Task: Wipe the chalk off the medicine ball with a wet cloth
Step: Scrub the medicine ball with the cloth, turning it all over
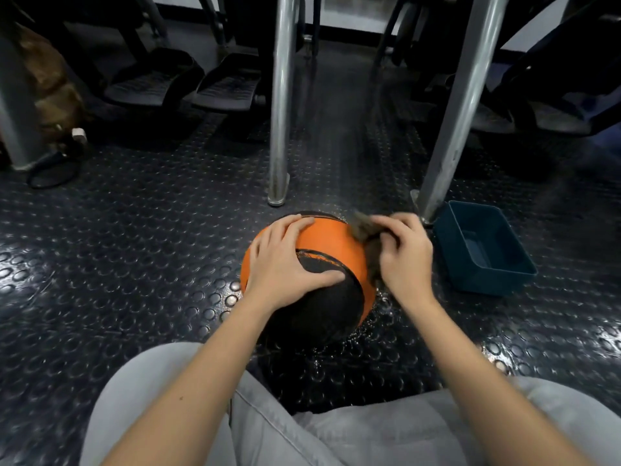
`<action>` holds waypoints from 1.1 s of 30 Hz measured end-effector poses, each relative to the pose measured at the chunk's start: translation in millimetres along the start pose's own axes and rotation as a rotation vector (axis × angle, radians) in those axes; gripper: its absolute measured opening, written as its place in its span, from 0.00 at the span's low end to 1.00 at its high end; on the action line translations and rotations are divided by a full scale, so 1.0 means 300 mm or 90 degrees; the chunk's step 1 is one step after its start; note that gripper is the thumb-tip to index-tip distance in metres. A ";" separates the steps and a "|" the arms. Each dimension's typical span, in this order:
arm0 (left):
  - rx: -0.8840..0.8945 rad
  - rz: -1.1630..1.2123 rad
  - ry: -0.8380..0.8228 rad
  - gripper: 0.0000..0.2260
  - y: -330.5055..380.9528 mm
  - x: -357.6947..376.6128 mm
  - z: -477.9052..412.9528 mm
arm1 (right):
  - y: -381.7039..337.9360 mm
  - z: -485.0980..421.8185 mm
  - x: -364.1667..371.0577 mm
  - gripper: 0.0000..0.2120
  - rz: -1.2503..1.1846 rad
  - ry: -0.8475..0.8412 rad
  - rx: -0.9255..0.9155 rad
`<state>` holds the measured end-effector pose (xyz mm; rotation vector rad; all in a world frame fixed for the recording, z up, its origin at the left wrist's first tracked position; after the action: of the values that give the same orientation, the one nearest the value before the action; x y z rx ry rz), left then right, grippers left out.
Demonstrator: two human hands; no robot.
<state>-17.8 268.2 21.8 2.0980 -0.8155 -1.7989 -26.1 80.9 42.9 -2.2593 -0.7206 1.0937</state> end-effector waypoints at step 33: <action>0.028 0.069 -0.052 0.47 -0.032 -0.021 -0.016 | 0.045 0.011 0.064 0.18 -0.045 -0.084 0.015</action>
<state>-11.3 278.7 23.0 1.9763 -0.9793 -1.8350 -15.4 84.5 22.1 -2.1417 -0.8298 1.2185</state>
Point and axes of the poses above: each hand's wrist, its own z-axis away from the middle knuckle, its own x-axis out of the palm, y = z × x, the point moved 5 cm from there along -z, towards the middle knuckle, and after that the axes turned 7 degrees about -z, right-handed, at the moved point
